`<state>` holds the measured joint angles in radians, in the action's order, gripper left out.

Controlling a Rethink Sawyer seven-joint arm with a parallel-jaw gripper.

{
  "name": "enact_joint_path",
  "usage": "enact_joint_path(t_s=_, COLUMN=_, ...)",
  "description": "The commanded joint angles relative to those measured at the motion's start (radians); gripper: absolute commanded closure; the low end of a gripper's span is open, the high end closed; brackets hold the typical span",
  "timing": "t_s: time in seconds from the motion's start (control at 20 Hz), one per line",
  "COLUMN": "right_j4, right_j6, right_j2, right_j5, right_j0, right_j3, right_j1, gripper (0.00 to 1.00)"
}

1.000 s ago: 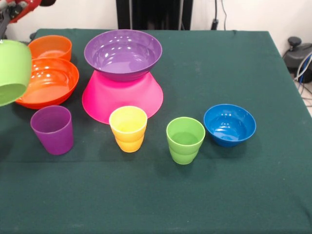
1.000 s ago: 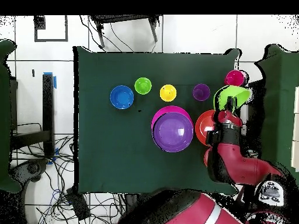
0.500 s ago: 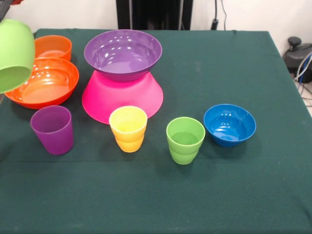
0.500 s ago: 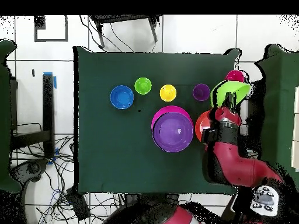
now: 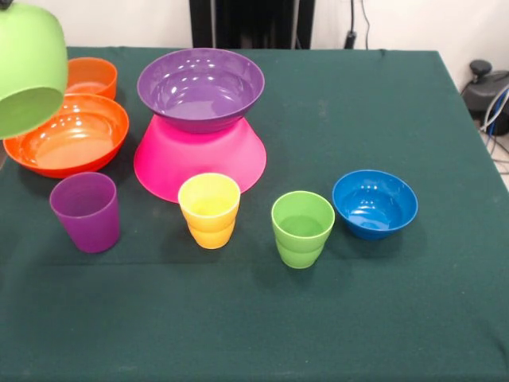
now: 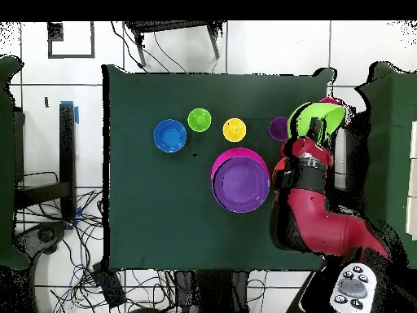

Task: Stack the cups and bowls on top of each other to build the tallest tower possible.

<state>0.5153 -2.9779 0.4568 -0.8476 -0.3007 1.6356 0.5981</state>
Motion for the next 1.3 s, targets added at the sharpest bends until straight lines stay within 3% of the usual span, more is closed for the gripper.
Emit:
enact_joint_path(t_s=0.05, right_j4=-0.119, right_j6=0.022, right_j2=-0.036, right_j5=0.108, right_j0=0.079, right_j3=0.054, right_j1=0.015, gripper=1.0)
enact_joint_path(t_s=0.4, right_j4=-0.188, right_j6=0.02, right_j2=-0.004, right_j5=0.129, right_j0=0.142, right_j3=0.062, right_j1=0.032, gripper=1.0)
enact_joint_path(t_s=0.8, right_j4=-0.306, right_j6=0.014, right_j2=0.015, right_j5=0.04, right_j0=0.211, right_j3=0.113, right_j1=-0.003, gripper=1.0)
enact_joint_path(t_s=1.3, right_j4=-0.316, right_j6=-0.056, right_j2=-0.023, right_j5=-0.052, right_j0=0.242, right_j3=0.179, right_j1=-0.014, gripper=1.0)
